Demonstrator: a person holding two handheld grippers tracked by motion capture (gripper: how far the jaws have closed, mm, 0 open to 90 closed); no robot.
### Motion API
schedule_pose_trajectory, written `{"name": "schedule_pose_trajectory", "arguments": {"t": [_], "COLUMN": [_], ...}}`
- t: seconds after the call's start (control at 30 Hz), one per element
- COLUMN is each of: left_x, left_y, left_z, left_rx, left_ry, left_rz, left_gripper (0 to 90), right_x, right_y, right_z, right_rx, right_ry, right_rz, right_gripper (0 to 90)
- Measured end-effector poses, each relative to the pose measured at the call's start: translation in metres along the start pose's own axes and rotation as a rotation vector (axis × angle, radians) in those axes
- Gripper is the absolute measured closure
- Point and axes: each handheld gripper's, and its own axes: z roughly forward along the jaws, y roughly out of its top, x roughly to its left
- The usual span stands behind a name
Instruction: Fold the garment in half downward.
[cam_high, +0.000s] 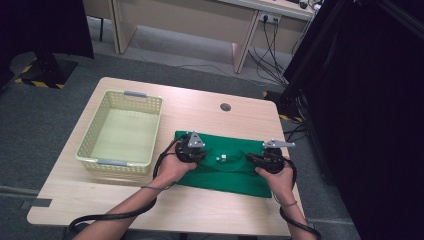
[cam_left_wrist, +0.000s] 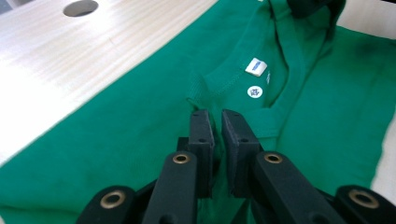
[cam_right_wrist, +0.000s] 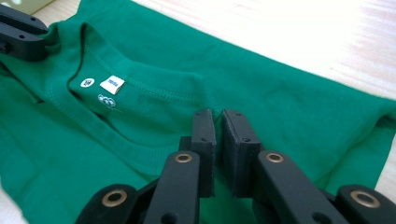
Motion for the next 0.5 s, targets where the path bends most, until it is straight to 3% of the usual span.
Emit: {"name": "schedule_pose_trajectory", "arguments": {"t": [0.5], "left_x": [-0.017], "left_y": [-0.022], "left_z": [-0.006], "left_rx": [0.03], "left_ry": [-0.033], "left_rz": [0.018], "left_gripper": [81.5], "right_x": [0.013], "right_y": [-0.026], "right_z": [-0.005], "right_rx": [0.035], "right_ry": [0.027], "right_rz": [-0.017], "right_gripper": [81.9]}}
